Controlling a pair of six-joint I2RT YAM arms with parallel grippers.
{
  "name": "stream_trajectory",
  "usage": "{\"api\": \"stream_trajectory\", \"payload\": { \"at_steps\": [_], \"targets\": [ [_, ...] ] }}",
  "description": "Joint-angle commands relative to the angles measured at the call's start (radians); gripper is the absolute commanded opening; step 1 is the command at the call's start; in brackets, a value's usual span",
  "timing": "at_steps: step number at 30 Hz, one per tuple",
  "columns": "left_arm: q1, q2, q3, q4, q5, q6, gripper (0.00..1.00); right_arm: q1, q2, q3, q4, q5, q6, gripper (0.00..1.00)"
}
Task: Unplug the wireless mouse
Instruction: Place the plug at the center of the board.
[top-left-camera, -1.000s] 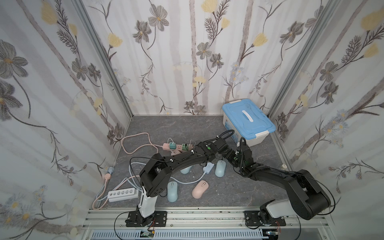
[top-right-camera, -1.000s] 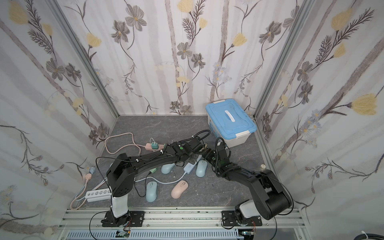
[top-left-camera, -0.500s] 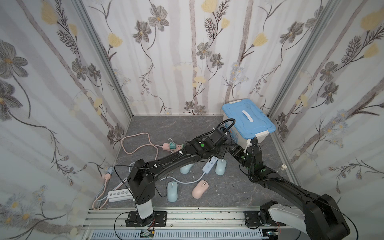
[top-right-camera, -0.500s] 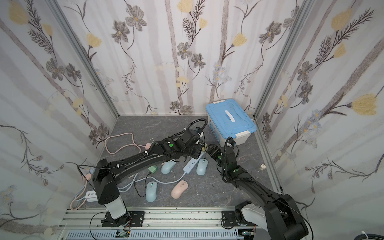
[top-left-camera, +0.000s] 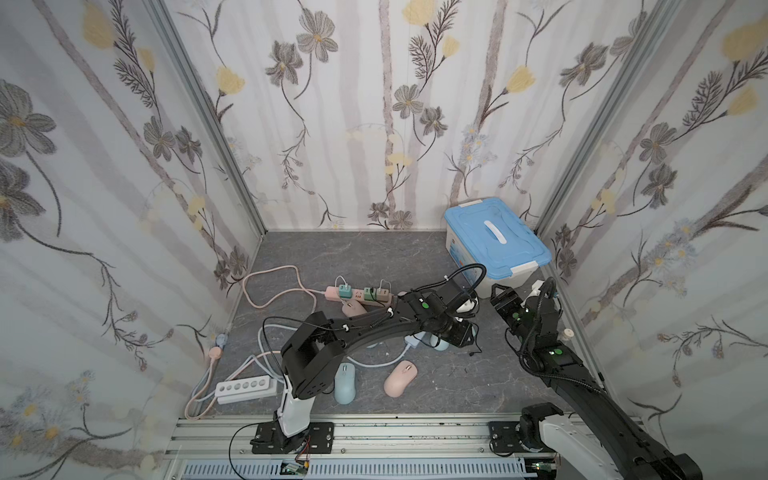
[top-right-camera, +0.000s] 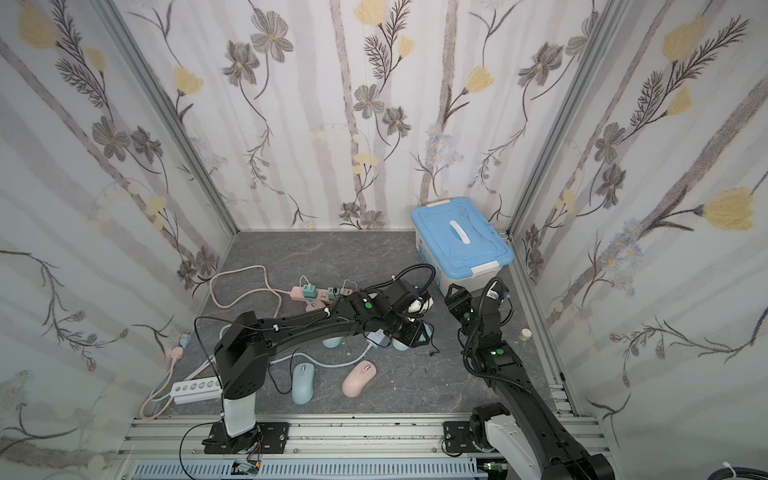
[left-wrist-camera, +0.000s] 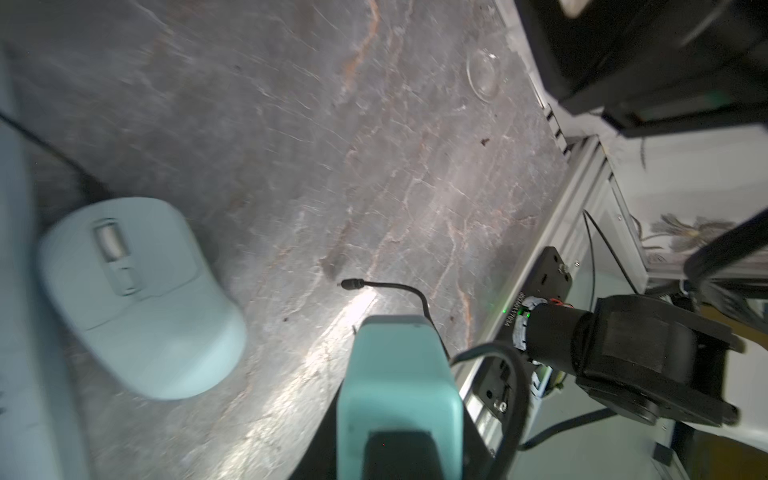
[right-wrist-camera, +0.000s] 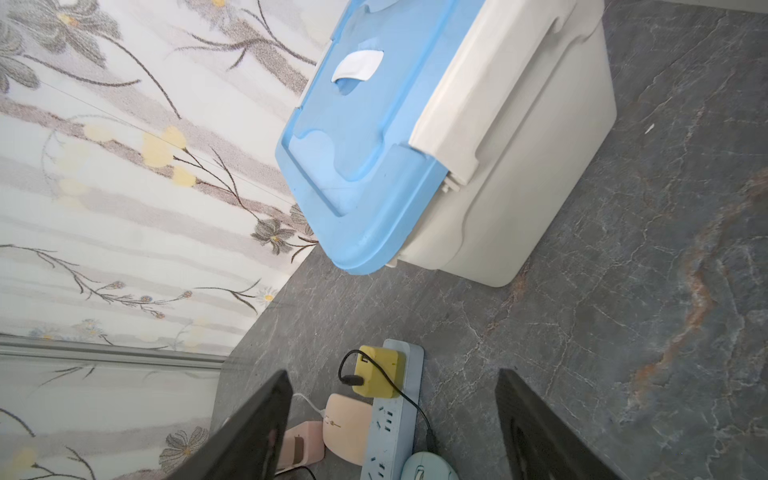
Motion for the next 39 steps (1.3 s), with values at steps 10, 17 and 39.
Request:
{"api": "stream_trajectory", "payload": {
  "at_steps": [10,17,39],
  "targets": [
    [-0.030,0.255,0.159,-0.037,0.218,-0.084,0.00,-0.044,-0.041,-0.041,-0.025,-0.028,-0.009,0.78],
    [-0.031,0.316,0.192,-0.138,0.165,-0.065,0.05,-0.046,-0.034,-0.056,-0.010,-0.044,-0.002,0.78],
    [-0.033,0.115,0.089,-0.171,-0.058,-0.063,1.00,-0.047,-0.035,-0.075,-0.008,-0.056,0.003,0.78]
  ]
}}
